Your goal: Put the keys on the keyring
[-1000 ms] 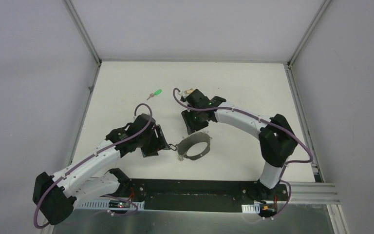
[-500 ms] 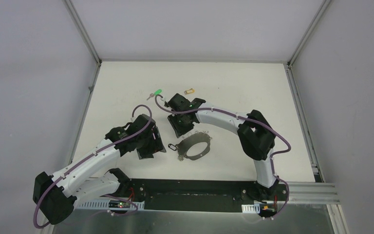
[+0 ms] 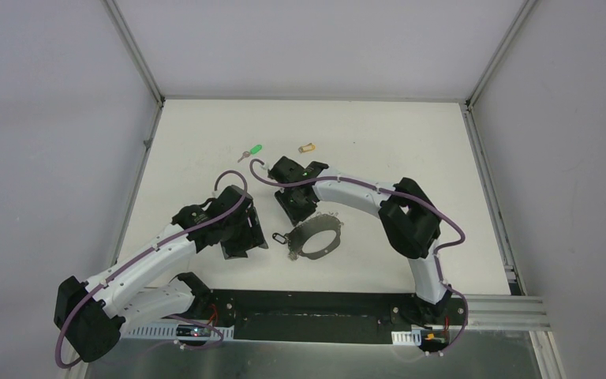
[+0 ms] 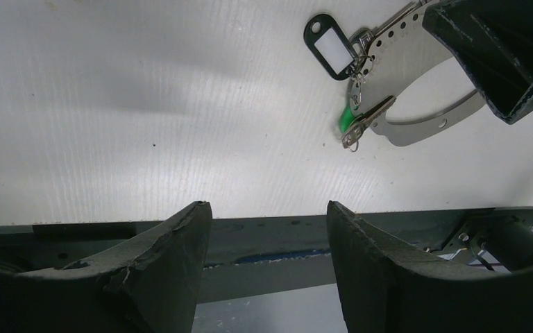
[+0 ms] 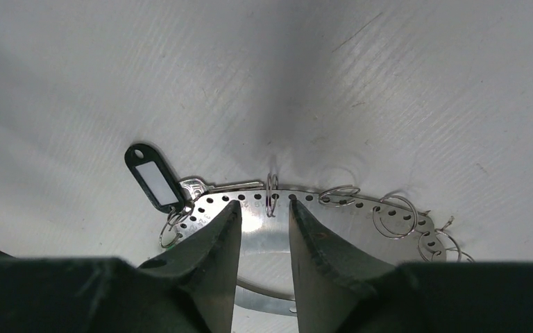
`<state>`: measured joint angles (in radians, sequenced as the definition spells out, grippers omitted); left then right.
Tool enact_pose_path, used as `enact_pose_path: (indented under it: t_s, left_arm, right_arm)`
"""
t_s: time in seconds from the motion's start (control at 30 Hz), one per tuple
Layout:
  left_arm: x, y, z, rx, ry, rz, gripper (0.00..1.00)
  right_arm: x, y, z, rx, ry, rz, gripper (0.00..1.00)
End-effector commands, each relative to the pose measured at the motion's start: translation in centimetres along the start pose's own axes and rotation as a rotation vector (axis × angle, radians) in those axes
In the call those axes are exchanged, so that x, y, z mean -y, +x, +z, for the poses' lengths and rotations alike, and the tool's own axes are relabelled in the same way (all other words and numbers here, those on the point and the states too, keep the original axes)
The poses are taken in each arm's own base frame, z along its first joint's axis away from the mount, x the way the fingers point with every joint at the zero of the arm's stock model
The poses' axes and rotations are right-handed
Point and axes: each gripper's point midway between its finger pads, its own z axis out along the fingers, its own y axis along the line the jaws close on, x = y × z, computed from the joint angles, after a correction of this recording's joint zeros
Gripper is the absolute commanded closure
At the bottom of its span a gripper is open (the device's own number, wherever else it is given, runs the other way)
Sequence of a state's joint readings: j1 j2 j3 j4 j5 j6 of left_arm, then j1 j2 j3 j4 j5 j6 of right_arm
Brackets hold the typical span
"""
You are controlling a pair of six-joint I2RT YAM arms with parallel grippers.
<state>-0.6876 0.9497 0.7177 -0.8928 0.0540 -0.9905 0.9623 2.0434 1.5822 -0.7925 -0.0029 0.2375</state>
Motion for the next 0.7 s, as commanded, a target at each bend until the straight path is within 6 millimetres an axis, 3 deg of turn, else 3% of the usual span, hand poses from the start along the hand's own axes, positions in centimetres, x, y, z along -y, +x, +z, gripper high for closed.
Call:
enact_pose_path:
  t_s: [0.0,0.43,0.67]
  left_arm:
    - [0.9,-0.4,-0.7,0.011,0.027,0.011,0.37]
    - [0.6,-0.4,-0.9,0.015,0.016,0.014,0.37]
    - [0.7,-0.6,-1.2,0.026,0.016,0.026,0.37]
  right_arm:
    - [-0.4,-0.9,-0.5,0.019,0.005,-0.009,0.68]
    - [-0.2,-0.5,0.3,-0.005,0.022,-0.011,0.77]
    - [0.0,-1.3,-1.2,0.032,0.031,-0.016,0.97]
